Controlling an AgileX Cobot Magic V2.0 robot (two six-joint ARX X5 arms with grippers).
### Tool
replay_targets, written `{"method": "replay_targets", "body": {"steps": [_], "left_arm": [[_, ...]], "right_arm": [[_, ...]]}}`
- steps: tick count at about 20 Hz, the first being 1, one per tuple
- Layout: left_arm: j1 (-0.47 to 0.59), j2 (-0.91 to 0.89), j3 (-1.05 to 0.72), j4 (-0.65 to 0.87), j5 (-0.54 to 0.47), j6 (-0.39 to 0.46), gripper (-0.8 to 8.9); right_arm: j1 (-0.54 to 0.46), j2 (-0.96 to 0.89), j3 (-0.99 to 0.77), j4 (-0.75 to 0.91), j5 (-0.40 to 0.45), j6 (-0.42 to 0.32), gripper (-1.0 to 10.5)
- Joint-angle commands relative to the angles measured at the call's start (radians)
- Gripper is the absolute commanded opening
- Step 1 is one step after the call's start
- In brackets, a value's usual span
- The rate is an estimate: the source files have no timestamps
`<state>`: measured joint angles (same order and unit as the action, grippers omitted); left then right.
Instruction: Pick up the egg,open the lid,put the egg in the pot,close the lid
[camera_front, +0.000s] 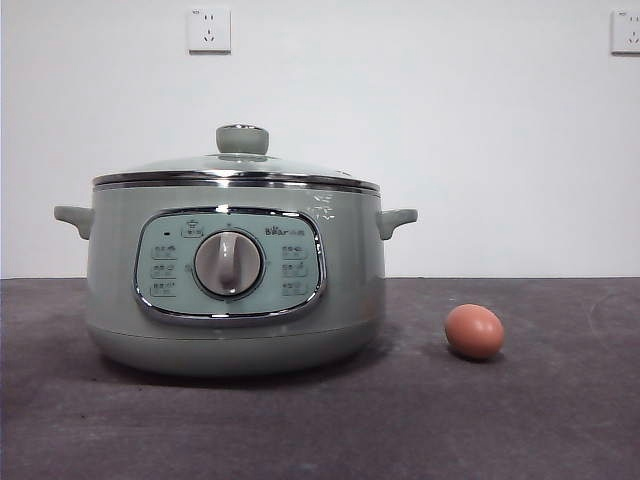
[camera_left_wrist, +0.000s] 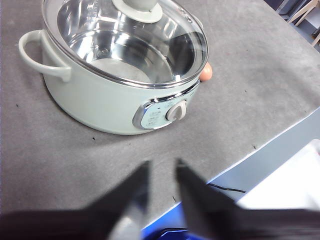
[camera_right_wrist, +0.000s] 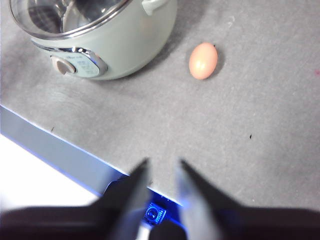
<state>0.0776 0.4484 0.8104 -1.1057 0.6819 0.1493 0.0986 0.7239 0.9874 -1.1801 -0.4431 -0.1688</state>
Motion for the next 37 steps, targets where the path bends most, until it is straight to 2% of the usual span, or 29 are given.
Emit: {"method": "replay_targets", "body": {"steps": [1,8,15,22,28,35,37], "left_arm": [[0.001,0.001,0.003,0.013,-0.001,0.008,6.32],[0.001,0.001,0.003,0.013,0.001,0.008,6.29],[0.001,0.001,0.003,0.013,0.004,0.008,6.29],[0.001,0.001,0.003,0.013,0.002,0.009,6.29],[0.001,0.001,0.003,0.013,0.0,0.009,6.29],[0.001,0.001,0.003,0.013,0.0,0.009,6.29],[0.001,0.001,0.003,0.013,0.0,0.009,6.29]], "right_arm": [[0.002,0.004,0.002,0.013,-0.001,0.032,5.4],[0.004,0.072,0.002,0.094,-0.003,0.052,5.6],[0.106,0.332,0.002,0.304,0.013,0.077,5.6],[0.236,0.647,0.002,0.536,0.218,0.093,5.4],[0.286,0.822,0.002,0.682,0.319,0.101,5.3],[0.291,0.954,0.002,0.769,0.345,0.131,5.3],[0.291,0.971,0.001,0.78,0.345,0.135,4.3]]}}
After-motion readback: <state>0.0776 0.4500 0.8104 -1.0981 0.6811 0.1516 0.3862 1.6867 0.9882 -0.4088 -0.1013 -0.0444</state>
